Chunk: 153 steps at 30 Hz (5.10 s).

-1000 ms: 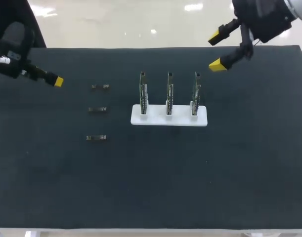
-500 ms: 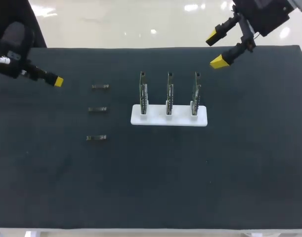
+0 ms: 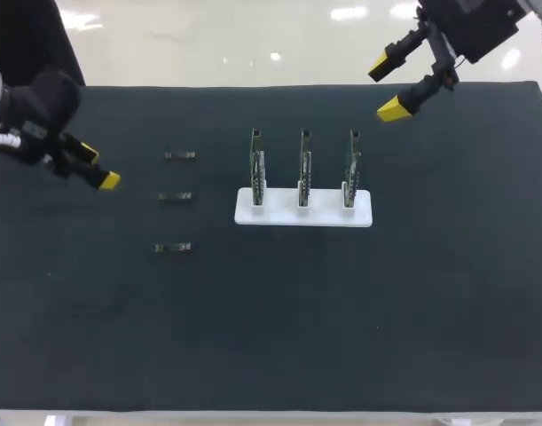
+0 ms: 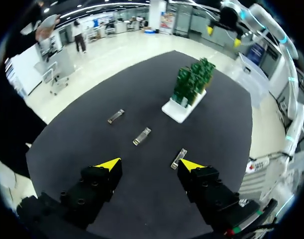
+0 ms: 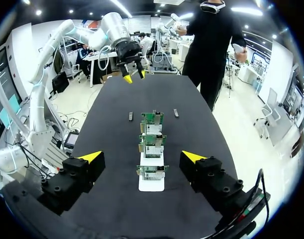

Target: Pick up the optical module with the left hand, and insert it into the network port with the right hand.

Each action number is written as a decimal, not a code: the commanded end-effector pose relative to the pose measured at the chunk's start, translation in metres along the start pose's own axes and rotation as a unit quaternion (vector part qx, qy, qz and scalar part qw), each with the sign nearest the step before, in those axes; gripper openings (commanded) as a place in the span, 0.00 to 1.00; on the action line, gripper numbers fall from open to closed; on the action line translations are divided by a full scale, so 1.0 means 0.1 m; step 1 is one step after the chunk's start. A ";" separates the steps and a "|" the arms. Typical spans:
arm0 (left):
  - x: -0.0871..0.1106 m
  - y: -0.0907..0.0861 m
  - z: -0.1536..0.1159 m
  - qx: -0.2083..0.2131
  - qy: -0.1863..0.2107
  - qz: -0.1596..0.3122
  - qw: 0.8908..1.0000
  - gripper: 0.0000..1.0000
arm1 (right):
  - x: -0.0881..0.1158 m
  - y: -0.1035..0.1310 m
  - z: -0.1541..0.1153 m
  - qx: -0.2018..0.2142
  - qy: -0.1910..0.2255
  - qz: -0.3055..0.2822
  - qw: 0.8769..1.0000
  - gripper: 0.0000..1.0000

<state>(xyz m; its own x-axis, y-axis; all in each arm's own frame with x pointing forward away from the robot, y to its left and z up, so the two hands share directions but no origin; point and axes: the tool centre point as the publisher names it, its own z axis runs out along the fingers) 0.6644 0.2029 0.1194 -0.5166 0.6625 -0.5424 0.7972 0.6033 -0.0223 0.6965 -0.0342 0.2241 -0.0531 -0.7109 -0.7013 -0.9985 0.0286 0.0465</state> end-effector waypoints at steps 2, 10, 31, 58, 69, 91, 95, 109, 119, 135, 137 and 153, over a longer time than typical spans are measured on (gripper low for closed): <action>0.07 -0.09 0.24 0.001 0.027 0.094 0.995 1.00 | 0.00 -0.01 0.00 -0.001 0.000 0.000 1.000 1.00; 0.14 -0.23 0.58 0.011 0.097 0.208 0.973 1.00 | 0.00 -0.01 0.00 -0.001 0.000 0.000 1.000 1.00; 0.24 -0.33 1.03 0.051 0.224 0.250 0.941 1.00 | 0.00 -0.01 0.00 -0.001 0.000 0.000 1.000 1.00; 0.42 -0.49 1.21 0.042 0.238 0.248 0.938 1.00 | 0.00 -0.01 0.00 -0.001 0.000 0.000 1.000 1.00; 0.49 -0.51 1.26 0.043 0.240 0.253 0.936 1.00 | 0.00 -0.01 0.00 -0.001 0.000 0.000 1.000 1.00; 0.49 -0.42 1.12 0.055 0.219 0.247 0.942 0.00 | 0.00 -0.01 0.00 -0.001 0.000 0.000 1.000 1.00; 0.42 -0.28 0.88 0.075 0.192 0.238 0.949 0.00 | 0.00 -0.01 0.00 -0.001 0.000 0.000 1.000 1.00; -0.02 0.10 0.16 0.146 -0.027 0.239 0.959 0.00 | 0.00 -0.01 0.00 -0.001 0.000 0.000 1.000 1.00; -0.25 0.18 -0.12 0.172 -0.203 0.239 0.934 0.00 | 0.00 -0.01 0.00 -0.001 0.000 0.000 1.000 1.00; -0.33 0.21 -0.23 0.219 -0.353 0.200 0.887 0.00 | 0.00 -0.01 0.00 -0.001 0.000 0.000 1.000 1.00; -0.33 0.21 -0.23 0.219 -0.353 0.200 0.887 0.00 | 0.00 -0.01 0.00 -0.001 0.000 0.000 1.000 1.00; -0.91 -0.05 -0.13 0.233 -0.480 0.167 0.829 0.00 | 0.00 -0.01 0.00 -0.001 0.000 0.000 1.000 1.00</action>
<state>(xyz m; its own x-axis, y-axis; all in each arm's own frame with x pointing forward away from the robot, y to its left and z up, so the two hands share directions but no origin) 0.6973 0.1692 0.1860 0.0641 0.0426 -0.9970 0.9960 0.0592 0.0666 0.6962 -0.0342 0.2241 -0.0539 -0.7110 -0.7011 -0.9985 0.0294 0.0468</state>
